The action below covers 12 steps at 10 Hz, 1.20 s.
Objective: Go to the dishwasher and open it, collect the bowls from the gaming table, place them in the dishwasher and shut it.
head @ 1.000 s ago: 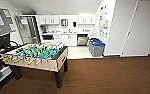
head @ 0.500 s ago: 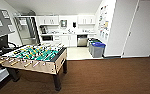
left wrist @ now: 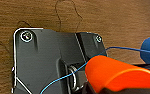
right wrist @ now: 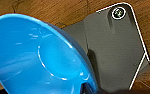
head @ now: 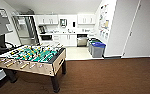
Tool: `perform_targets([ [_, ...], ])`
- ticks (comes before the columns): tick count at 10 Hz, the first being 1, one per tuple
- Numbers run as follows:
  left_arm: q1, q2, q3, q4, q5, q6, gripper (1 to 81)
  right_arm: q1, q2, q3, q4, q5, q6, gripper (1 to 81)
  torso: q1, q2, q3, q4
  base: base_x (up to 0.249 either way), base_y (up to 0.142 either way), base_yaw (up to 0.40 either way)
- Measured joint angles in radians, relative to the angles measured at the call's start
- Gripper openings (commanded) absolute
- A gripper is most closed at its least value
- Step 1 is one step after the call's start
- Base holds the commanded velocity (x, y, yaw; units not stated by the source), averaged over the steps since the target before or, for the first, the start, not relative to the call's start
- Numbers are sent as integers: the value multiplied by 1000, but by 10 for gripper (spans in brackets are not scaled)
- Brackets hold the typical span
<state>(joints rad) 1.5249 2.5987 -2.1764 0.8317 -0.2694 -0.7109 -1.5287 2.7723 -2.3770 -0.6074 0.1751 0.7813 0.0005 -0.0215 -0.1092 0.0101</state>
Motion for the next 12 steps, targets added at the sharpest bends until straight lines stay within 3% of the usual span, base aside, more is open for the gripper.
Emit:
perform_targets([
  [12, 3, -1, 2, 0, 0, 0, 10, -3, 0, -4, -1, -1, 0, 10, 0, 0, 0, 0, 123, 0, 0],
])
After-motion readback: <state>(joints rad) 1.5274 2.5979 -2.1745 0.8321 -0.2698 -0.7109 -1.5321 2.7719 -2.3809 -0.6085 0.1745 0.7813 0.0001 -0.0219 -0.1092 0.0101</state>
